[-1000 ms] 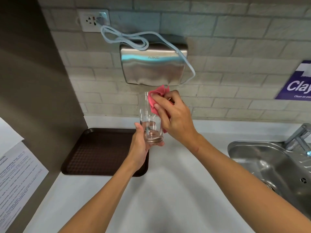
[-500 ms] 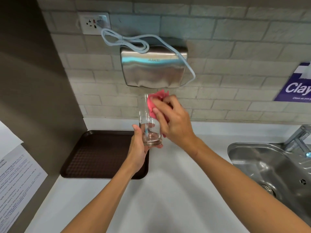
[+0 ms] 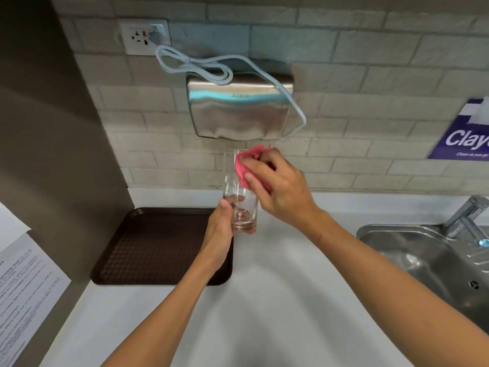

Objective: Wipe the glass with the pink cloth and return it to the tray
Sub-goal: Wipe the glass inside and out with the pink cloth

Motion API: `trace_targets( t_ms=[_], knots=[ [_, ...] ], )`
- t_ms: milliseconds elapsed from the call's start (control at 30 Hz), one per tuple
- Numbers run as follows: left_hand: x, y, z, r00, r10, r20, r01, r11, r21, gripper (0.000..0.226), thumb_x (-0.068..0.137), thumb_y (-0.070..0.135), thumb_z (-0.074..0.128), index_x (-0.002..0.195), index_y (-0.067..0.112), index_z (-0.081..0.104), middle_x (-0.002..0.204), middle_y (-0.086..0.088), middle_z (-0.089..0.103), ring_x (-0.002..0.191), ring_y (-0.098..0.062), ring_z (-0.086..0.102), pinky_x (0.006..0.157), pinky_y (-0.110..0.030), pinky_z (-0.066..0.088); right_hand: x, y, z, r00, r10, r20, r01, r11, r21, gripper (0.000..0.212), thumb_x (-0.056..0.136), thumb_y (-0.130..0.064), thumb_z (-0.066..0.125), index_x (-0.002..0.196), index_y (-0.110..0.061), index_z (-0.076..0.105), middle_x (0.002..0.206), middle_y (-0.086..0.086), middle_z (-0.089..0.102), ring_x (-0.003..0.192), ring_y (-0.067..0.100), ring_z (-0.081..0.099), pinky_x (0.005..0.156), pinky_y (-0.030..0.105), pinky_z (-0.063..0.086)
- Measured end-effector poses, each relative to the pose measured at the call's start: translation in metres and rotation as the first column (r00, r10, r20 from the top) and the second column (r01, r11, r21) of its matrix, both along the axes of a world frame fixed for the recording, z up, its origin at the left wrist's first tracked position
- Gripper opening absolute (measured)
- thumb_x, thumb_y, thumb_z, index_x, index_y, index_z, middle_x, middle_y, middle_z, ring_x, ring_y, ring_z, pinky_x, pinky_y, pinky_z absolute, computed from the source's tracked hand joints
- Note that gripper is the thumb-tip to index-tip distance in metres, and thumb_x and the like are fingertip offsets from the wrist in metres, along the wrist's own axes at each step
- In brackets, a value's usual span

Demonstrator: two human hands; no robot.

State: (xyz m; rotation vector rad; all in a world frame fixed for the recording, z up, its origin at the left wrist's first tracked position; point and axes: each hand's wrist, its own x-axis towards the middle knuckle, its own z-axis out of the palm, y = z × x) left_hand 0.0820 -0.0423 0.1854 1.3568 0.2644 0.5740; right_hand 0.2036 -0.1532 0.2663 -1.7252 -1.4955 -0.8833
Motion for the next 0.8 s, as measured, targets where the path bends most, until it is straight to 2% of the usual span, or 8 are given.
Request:
trace_targets(
  t_ms=[67, 133, 200, 300, 400, 533, 600, 800],
  knots=[
    [-0.001, 0.001, 0.0, 1.0, 0.01, -0.024, -0.007, 0.995, 0.094, 0.092, 0.08, 0.082, 0.069, 0.131, 0.006, 0.062, 0.095, 0.004, 0.076, 0.086, -0.015, 0.075, 0.077, -0.038, 0.065, 0.007, 0.002, 0.011, 0.999, -0.017, -0.034, 0.017, 1.0, 0.004, 0.032, 0.104, -0.024, 0.062, 0.132, -0.011, 0.073, 0.11, 0.012, 0.065, 0.091, 0.022, 0.066, 0.066, 0.036, 0.063],
    [-0.003, 0.005, 0.0, 0.998, 0.0, -0.063, 0.009, 0.989, 0.144, 0.076, 0.08, 0.054, 0.081, 0.134, 0.007, 0.058, 0.097, 0.005, 0.075, 0.086, -0.011, 0.074, 0.079, -0.033, 0.064, 0.008, -0.001, 0.009, 0.999, -0.014, -0.035, 0.014, 1.0, -0.023, 0.032, 0.105, -0.023, 0.061, 0.133, -0.012, 0.073, 0.111, 0.012, 0.064, 0.091, 0.022, 0.066, 0.066, 0.04, 0.063],
    [-0.005, 0.01, -0.001, 0.994, 0.006, -0.113, 0.016, 0.982, 0.19, 0.071, 0.077, 0.037, 0.086, 0.135, 0.011, 0.057, 0.102, -0.003, 0.073, 0.086, -0.006, 0.073, 0.082, -0.026, 0.062, 0.005, -0.008, -0.002, 1.0, 0.015, -0.017, -0.016, 0.998, -0.067, 0.031, 0.106, -0.024, 0.06, 0.132, -0.013, 0.073, 0.107, 0.011, 0.063, 0.086, 0.02, 0.063, 0.061, 0.037, 0.06],
    [-0.005, 0.016, -0.001, 0.981, 0.083, -0.178, -0.02, 0.945, 0.327, 0.057, 0.08, 0.024, 0.09, 0.127, 0.025, 0.058, 0.112, 0.005, 0.074, 0.093, 0.004, 0.073, 0.082, -0.017, 0.058, -0.005, -0.017, -0.026, 0.995, 0.095, 0.044, -0.084, 0.977, -0.194, 0.032, 0.104, -0.025, 0.062, 0.131, -0.014, 0.074, 0.099, 0.011, 0.061, 0.082, 0.014, 0.052, 0.054, 0.029, 0.051],
    [-0.003, 0.014, -0.001, 0.963, 0.179, -0.2, -0.092, 0.92, 0.381, 0.057, 0.075, 0.034, 0.091, 0.121, 0.031, 0.057, 0.106, 0.01, 0.075, 0.089, 0.006, 0.073, 0.075, -0.012, 0.055, -0.003, -0.016, -0.026, 0.989, 0.11, 0.098, -0.083, 0.965, -0.248, 0.032, 0.102, -0.025, 0.064, 0.13, -0.016, 0.076, 0.096, 0.011, 0.062, 0.082, 0.015, 0.052, 0.052, 0.03, 0.052],
    [0.001, 0.01, 0.001, 0.944, 0.247, -0.217, -0.144, 0.904, 0.402, 0.066, 0.078, 0.033, 0.091, 0.132, 0.027, 0.053, 0.102, 0.011, 0.074, 0.084, 0.009, 0.07, 0.069, -0.005, 0.051, 0.012, -0.003, 0.007, 0.999, -0.01, 0.033, 0.013, 0.996, -0.09, 0.028, 0.102, -0.023, 0.068, 0.128, -0.016, 0.077, 0.102, 0.011, 0.064, 0.083, 0.022, 0.063, 0.056, 0.039, 0.06],
    [0.005, 0.009, 0.003, 0.938, 0.278, -0.208, -0.173, 0.895, 0.412, 0.068, 0.078, 0.034, 0.091, 0.133, 0.027, 0.051, 0.1, 0.012, 0.073, 0.084, 0.012, 0.069, 0.064, -0.003, 0.049, 0.012, 0.001, 0.012, 0.999, -0.025, 0.024, 0.027, 0.997, -0.076, 0.028, 0.103, -0.024, 0.067, 0.128, -0.015, 0.076, 0.103, 0.011, 0.064, 0.085, 0.021, 0.063, 0.058, 0.038, 0.06],
    [0.003, 0.003, 0.006, 0.932, 0.32, -0.171, -0.237, 0.893, 0.382, 0.076, 0.063, 0.057, 0.081, 0.125, 0.022, 0.053, 0.09, 0.012, 0.074, 0.075, 0.009, 0.072, 0.052, -0.008, 0.05, -0.006, -0.01, -0.022, 0.98, 0.152, 0.132, -0.105, 0.945, -0.309, 0.03, 0.1, -0.022, 0.065, 0.126, -0.013, 0.077, 0.095, 0.012, 0.062, 0.08, 0.021, 0.059, 0.049, 0.033, 0.053]
  ],
)
